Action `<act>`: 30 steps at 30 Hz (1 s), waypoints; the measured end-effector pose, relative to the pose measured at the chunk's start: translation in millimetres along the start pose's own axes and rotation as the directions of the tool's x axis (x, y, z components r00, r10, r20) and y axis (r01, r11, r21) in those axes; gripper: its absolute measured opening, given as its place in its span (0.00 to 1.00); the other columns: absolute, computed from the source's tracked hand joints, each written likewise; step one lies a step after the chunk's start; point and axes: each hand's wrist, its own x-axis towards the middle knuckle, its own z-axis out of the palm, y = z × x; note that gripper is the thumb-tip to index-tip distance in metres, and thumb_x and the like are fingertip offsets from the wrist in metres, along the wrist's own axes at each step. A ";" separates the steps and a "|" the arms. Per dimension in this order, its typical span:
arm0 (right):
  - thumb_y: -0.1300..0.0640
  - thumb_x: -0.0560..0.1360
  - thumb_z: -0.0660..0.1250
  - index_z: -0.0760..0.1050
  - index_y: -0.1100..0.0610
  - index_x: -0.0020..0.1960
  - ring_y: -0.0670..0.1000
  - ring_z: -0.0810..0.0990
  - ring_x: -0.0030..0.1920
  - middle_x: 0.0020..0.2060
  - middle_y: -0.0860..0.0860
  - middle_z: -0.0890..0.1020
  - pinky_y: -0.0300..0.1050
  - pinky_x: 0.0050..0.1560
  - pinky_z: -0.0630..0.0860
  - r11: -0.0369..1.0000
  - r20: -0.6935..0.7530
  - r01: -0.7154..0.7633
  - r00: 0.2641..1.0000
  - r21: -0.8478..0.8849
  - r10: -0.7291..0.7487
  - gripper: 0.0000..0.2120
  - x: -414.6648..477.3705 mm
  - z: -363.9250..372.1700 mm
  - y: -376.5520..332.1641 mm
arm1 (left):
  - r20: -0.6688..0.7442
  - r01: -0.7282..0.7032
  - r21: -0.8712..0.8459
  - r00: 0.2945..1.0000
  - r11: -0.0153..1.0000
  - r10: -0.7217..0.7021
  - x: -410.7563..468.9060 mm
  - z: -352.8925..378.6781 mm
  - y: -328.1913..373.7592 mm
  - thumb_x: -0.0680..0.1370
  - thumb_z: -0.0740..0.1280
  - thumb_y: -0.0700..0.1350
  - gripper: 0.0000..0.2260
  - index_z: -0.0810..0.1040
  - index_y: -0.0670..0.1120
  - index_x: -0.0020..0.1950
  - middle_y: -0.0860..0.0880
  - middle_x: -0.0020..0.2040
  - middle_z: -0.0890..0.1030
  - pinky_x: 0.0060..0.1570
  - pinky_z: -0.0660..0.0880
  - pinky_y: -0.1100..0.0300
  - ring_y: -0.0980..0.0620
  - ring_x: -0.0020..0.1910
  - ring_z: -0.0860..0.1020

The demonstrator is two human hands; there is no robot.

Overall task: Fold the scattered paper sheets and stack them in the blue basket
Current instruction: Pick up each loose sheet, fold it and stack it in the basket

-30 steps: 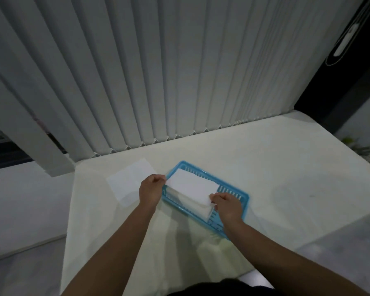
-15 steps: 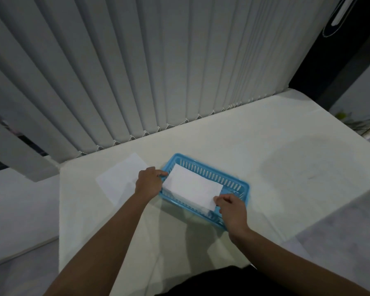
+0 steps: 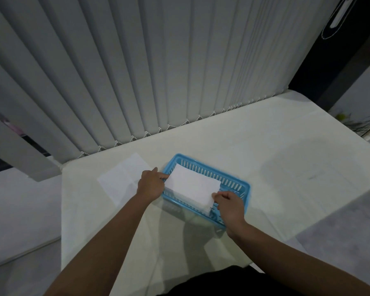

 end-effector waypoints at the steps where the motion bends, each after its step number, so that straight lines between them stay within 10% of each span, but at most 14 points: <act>1: 0.58 0.74 0.69 0.77 0.56 0.39 0.52 0.78 0.43 0.39 0.50 0.81 0.51 0.51 0.77 1.000 0.000 0.000 1.000 0.001 0.000 0.06 0.2 0.3 -0.2 | 0.002 0.000 0.011 1.000 1.000 0.000 -0.7 -1.0 0.6 0.81 0.52 0.40 0.19 0.76 0.53 0.66 0.46 0.77 0.62 0.71 0.66 0.51 0.45 0.74 0.59; 15: 0.54 0.75 0.69 0.76 0.56 0.48 0.51 0.79 0.49 0.46 0.49 0.80 0.43 0.46 0.73 0.966 -0.015 0.196 0.979 -0.166 -0.202 0.06 -3.2 -5.2 7.1 | -0.210 -0.163 0.038 0.963 0.986 0.167 -18.8 -5.2 8.9 0.81 0.55 0.42 0.19 0.69 0.50 0.72 0.48 0.75 0.66 0.71 0.62 0.52 0.47 0.73 0.63; 18: 0.50 0.77 0.63 0.74 0.52 0.62 0.52 0.73 0.66 0.63 0.50 0.76 0.48 0.67 0.68 0.654 0.170 0.518 0.837 -0.552 -0.520 0.14 -0.4 -4.3 9.5 | -0.188 -0.310 0.202 0.919 0.929 0.347 -24.2 4.1 13.1 0.82 0.53 0.49 0.20 0.63 0.51 0.75 0.50 0.77 0.61 0.74 0.57 0.51 0.48 0.75 0.61; 22: 0.39 0.80 0.44 0.50 0.53 0.78 0.53 0.49 0.78 0.79 0.51 0.51 0.53 0.76 0.44 0.272 0.485 0.605 0.779 -0.749 -0.397 0.31 5.6 5.4 5.8 | 0.083 -0.405 0.381 0.910 0.831 0.406 -25.5 22.5 16.8 0.77 0.35 0.63 0.31 0.50 0.53 0.78 0.51 0.80 0.49 0.76 0.44 0.49 0.51 0.79 0.47; 26: 0.32 0.65 0.23 0.39 0.54 0.78 0.54 0.40 0.78 0.78 0.52 0.42 0.56 0.75 0.38 0.184 0.541 0.597 0.793 -0.781 -0.278 0.46 16.5 9.5 14.7 | 0.136 -0.411 0.393 0.911 0.823 0.390 -21.8 36.1 12.4 0.68 0.28 0.66 0.40 0.42 0.53 0.78 0.51 0.80 0.42 0.75 0.37 0.48 0.50 0.79 0.42; 30: 0.32 0.65 0.22 0.37 0.54 0.78 0.53 0.38 0.78 0.78 0.52 0.41 0.56 0.74 0.36 0.149 0.560 0.608 0.785 -0.780 -0.265 0.47 21.3 6.6 19.4 | 0.127 -0.416 0.440 0.906 0.796 0.403 -19.8 42.3 6.0 0.72 0.31 0.66 0.36 0.40 0.52 0.78 0.50 0.79 0.40 0.74 0.36 0.47 0.50 0.78 0.40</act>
